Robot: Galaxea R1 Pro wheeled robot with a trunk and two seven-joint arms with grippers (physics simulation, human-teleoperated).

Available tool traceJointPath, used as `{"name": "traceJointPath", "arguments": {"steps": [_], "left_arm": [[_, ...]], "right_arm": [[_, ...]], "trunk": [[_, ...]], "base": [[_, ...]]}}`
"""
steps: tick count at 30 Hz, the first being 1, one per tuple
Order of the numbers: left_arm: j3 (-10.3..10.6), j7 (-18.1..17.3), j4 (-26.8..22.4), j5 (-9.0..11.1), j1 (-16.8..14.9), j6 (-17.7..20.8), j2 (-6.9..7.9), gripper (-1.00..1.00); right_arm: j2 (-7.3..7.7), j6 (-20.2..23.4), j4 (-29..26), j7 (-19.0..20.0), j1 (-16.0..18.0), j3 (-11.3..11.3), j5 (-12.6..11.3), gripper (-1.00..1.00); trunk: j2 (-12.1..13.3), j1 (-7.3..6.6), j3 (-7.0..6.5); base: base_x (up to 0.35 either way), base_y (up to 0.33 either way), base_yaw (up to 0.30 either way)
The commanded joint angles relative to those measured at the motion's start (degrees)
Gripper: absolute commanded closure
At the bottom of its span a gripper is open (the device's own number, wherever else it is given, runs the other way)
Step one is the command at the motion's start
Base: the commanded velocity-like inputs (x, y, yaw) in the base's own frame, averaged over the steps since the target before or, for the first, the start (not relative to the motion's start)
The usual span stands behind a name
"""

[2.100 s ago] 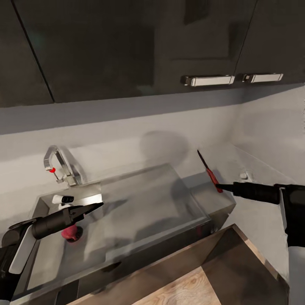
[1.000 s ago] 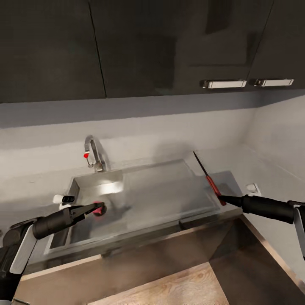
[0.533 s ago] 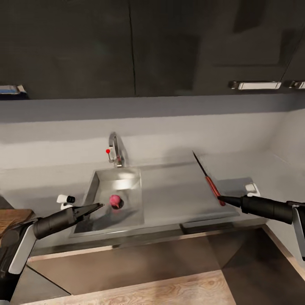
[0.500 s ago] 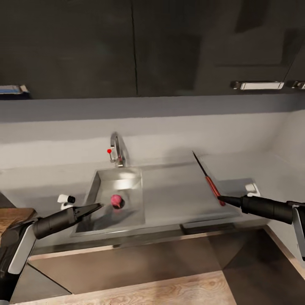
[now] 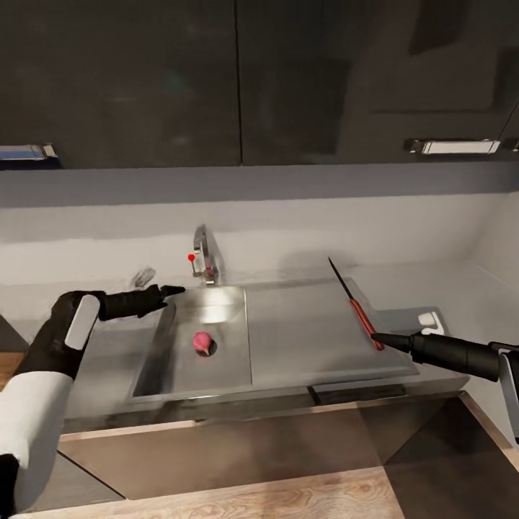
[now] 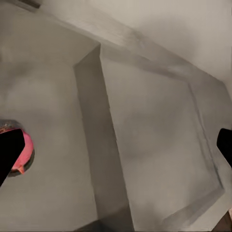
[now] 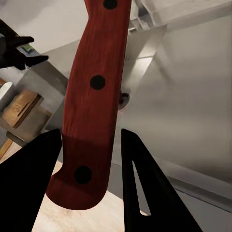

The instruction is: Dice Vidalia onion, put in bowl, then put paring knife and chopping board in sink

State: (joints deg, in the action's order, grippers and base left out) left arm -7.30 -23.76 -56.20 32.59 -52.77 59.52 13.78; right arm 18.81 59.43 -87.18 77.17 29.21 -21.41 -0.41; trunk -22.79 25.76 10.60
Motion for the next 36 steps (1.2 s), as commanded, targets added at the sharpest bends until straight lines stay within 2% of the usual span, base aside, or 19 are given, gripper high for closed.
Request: {"name": "traceJointPath", "arguments": {"steps": [1, 2, 3, 6, 8, 12, 16, 19, 22, 29, 31, 33, 36], "left_arm": [[0.61, 0.8, 2.01, -0.68, -1.67, 0.22, -0.51, -1.0], [2.55, 7.08, 7.53, -0.94, -6.63, 0.2, -3.08, -1.0], [2.85, 8.85, 8.54, -0.98, -7.69, 0.21, -3.83, -1.0], [3.84, 18.47, 15.01, -1.09, -12.86, 0.24, -8.79, -1.0], [4.03, 21.47, 18.71, -1.14, -14.94, 0.24, -10.75, -1.0], [4.17, 24.03, 25.59, -1.3, -18.07, 0.12, -12.74, -1.0], [4.96, 24.76, 29.49, -2.28, -19.18, 0.07, -13.31, -1.0], [8.35, 24.61, 30.39, -3.31, -19.41, 0.04, -13.25, -1.0], [9.72, 24.56, 30.61, -3.62, -19.46, -0.02, -13.12, -1.0], [10.11, 24.68, 31.35, -3.54, -19.48, -0.22, -13.1, -1.0], [10.15, 24.72, 32.34, -3.61, -19.48, -0.38, -13.09, -1.0], [10.19, 24.94, 35.35, -3.9, -19.48, -0.68, -13.08, -1.0], [10.2, 24.98, 36.31, -3.99, -19.48, -0.77, -13.01, -1.0]], "right_arm": [[0.02, 0.57, -0.01, 0.17, 0.06, -0.03, -0.07, 1.0], [0.06, 0.57, -0.01, 0.17, 0.06, -0.03, -0.1, 1.0], [0.07, 0.57, -0.01, 0.17, 0.06, -0.03, -0.1, 1.0], [0.07, 0.57, -0.01, 0.17, 0.06, -0.03, -0.11, 1.0], [0.07, 0.57, -0.01, 0.17, 0.06, -0.03, -0.11, 1.0], [0.05, 0.57, -0.01, 0.17, 0.06, -0.03, -0.11, 1.0], [-0.03, 0.57, -0.05, 0.24, 0.06, -0.01, -0.14, 1.0], [-0.12, 0.57, -0.08, 0.38, 0.06, 0.01, -0.19, 1.0], [-0.1, 0.57, -0.09, 0.42, 0.06, 0.0, -0.2, 1.0], [-0.09, 0.57, -0.11, 0.44, 0.06, 0.06, -0.99, 1.0], [-0.09, 0.57, -0.1, 0.44, 0.06, 0.06, -1.21, 1.0], [-0.09, 0.57, -0.04, 0.44, 0.06, 0.06, -1.4, 1.0], [-0.09, 0.57, -0.01, 0.44, 0.06, 0.06, -1.42, 1.0]], "trunk": [[-0.13, 0.03, 0.13], [-0.13, 0.03, 0.13], [-0.13, 0.03, 0.13], [-0.13, 0.03, 0.13], [-0.13, 0.03, 0.13], [-0.13, 0.03, 0.13], [-0.13, 0.03, 0.22], [-0.13, 0.03, 0.45], [-0.13, 0.03, 0.72], [-0.13, 0.03, 1.37], [-0.13, 0.03, 1.56], [-0.13, 0.03, 1.75], [-0.13, 0.03, 2.03]], "base": [[0.0, 0.0, 0.0], [0.0, 0.0, 0.0], [0.0, 0.0, 0.0], [0.0, 0.0, 0.0], [0.0, 0.0, 0.0], [0.0, 0.0, 0.0], [0.0, 0.0, 0.0], [0.0, 0.0, 0.0], [0.0, 0.0, 0.0], [0.0, 0.0, 0.0], [0.0, 0.0, 0.0], [0.0, 0.0, 0.0], [0.0, 0.0, 0.0]]}}
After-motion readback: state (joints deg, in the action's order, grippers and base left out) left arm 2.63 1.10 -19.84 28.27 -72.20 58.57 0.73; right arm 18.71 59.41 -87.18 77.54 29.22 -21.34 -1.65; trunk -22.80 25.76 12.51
